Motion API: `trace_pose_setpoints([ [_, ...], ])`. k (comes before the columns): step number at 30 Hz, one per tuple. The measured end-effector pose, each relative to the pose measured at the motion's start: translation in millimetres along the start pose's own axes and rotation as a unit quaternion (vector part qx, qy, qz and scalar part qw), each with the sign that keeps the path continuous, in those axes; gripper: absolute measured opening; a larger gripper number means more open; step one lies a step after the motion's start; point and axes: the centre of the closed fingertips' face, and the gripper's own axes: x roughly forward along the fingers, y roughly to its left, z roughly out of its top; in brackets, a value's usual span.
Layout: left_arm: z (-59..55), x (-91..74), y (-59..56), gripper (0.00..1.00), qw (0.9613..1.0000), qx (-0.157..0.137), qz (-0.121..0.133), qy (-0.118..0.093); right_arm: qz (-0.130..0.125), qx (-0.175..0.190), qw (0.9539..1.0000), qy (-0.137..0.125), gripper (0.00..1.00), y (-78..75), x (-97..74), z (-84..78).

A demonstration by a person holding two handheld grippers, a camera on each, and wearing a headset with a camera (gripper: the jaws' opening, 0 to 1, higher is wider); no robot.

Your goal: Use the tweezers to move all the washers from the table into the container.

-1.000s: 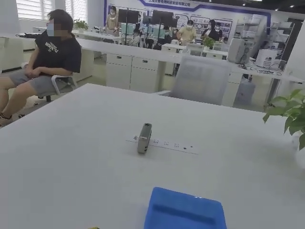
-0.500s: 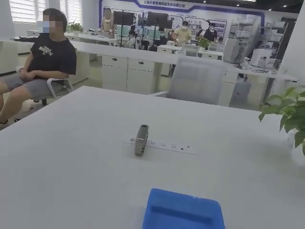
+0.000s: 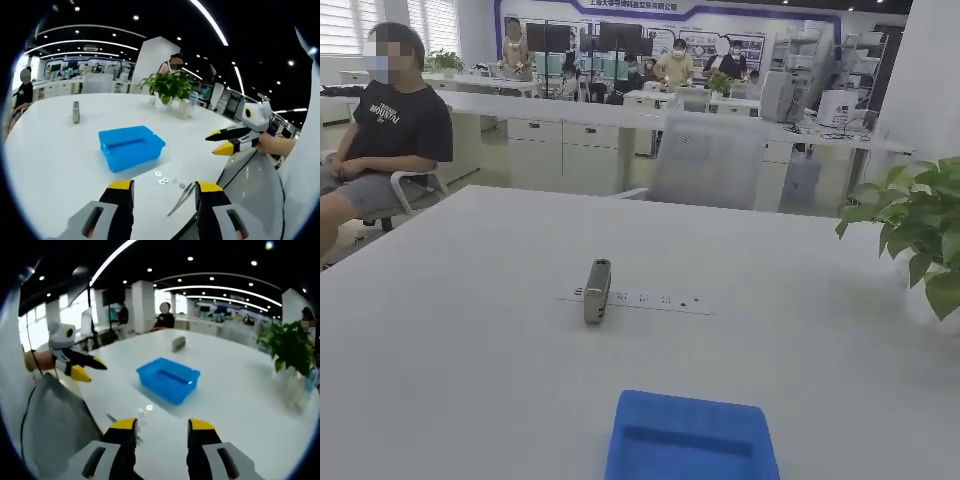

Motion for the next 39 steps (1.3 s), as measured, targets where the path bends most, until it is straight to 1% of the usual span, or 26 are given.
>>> trace_pose_setpoints([
  [1,1.0,1.9,-0.2,0.45,1.0000,0.003,-0.002,0.000,0.006,-0.014,0.9999,0.006,0.34,2.9,2.7,-0.7],
  [2,0.6,4.4,-2.3,0.44,0.9999,0.010,-0.010,0.009,0.014,-0.028,0.9994,0.012,0.32,7.6,5.8,-2.3],
  [4,1.7,7.1,-4.6,0.41,0.9996,0.017,-0.017,0.013,0.025,-0.032,0.9991,0.012,0.28,17.1,10.3,-2.1],
  [6,2.0,9.5,-8.3,0.39,0.9993,0.016,-0.030,0.017,0.034,-0.032,0.9988,0.016,0.27,21.9,13.8,-5.9],
  [7,0.6,11.0,-11.1,0.37,0.9989,0.013,-0.039,0.023,0.042,-0.034,0.9982,0.027,0.27,24.5,14.3,-9.5],
  [8,-0.1,12.1,-11.1,0.36,0.9988,0.014,-0.040,0.026,0.044,-0.040,0.9977,0.033,0.27,25.9,14.6,-10.8],
  [10,-6.9,14.3,-13.8,0.34,0.9973,0.029,-0.050,0.046,0.042,-0.046,0.9977,0.028,0.26,27.9,15.7,-7.5],
  [11,-8.5,15.5,-13.5,0.34,0.9970,0.033,-0.048,0.050,0.051,-0.047,0.9972,0.031,0.26,30.8,14.6,-7.8],
  [12,-13.3,16.0,-15.3,0.33,0.9955,0.043,-0.055,0.064,0.055,-0.046,0.9969,0.030,0.26,33.0,14.7,-7.4],
  [14,-17.2,17.2,-17.4,0.31,0.9938,0.060,-0.060,0.072,0.069,-0.047,0.9959,0.034,0.25,39.1,14.6,-8.9],
  [16,-21.7,18.3,-17.4,0.29,0.9919,0.081,-0.061,0.077,0.082,-0.055,0.9940,0.047,0.24,43.9,15.1,-13.9],
  [17,-25.3,18.6,-17.3,0.28,0.9905,0.087,-0.062,0.086,0.084,-0.056,0.9935,0.052,0.24,44.3,15.8,-16.0],
  [19,-35.1,18.4,-15.4,0.28,0.9859,0.108,-0.061,0.113,0.092,-0.046,0.9931,0.057,0.24,47.0,16.5,-18.1],
  [20,-37.9,19.3,-14.6,0.28,0.9838,0.119,-0.063,0.119,0.095,-0.047,0.9927,0.058,0.23,49.1,16.5,-18.3],
  [21,-43.5,20.1,-16.2,0.26,0.9809,0.125,-0.070,0.131,0.100,-0.054,0.9915,0.064,0.22,52.2,17.2,-19.9],
  [23,-47.8,22.0,-18.3,0.25,0.9780,0.134,-0.078,0.139,0.105,-0.069,0.9893,0.074,0.19,55.7,17.7,-23.2],
  [25,-52.4,24.6,-20.4,0.20,0.9705,0.165,-0.089,0.152,0.113,-0.088,0.9857,0.089,0.17,60.0,18.3,-28.7],
  [26,-56.0,26.7,-18.4,0.18,0.9647,0.186,-0.090,0.163,0.115,-0.096,0.9842,0.095,0.16,62.1,18.8,-31.0],
  [28,-63.7,30.0,-15.3,0.14,0.9549,0.210,-0.093,0.188,0.118,-0.103,0.9823,0.103,0.15,64.4,20.0,-34.0],
  [29,-65.7,31.4,-15.8,0.11,0.9518,0.217,-0.099,0.193,0.118,-0.104,0.9819,0.105,0.15,64.9,20.4,-35.0],
  [31,-71.7,33.8,-13.3,0.07,0.9404,0.243,-0.104,0.213,0.121,-0.109,0.9804,0.110,0.14,65.6,20.4,-36.7],
  [33,-79.0,35.9,-10.6,0.04,0.9270,0.271,-0.107,0.236,0.122,-0.110,0.9800,0.112,0.13,65.2,20.3,-37.6],
  [34,-81.7,37.3,-10.8,0.04,0.9236,0.276,-0.110,0.242,0.122,-0.109,0.9801,0.113,0.13,64.9,20.3,-37.8],
  [35,-84.5,39.6,-11.7,0.03,0.9216,0.276,-0.114,0.248,0.121,-0.109,0.9802,0.113,0.13,64.1,20.5,-38.1],
  [36,-85.4,40.5,-11.5,0.03,0.9210,0.276,-0.114,0.250,0.120,-0.109,0.9803,0.113,0.13,63.6,20.4,-38.2],
  [39,-91.0,45.4,-8.8,0.02,0.9131,0.287,-0.112,0.267,0.115,-0.106,0.9814,0.111,0.13,61.8,20.0,-37.5],
])
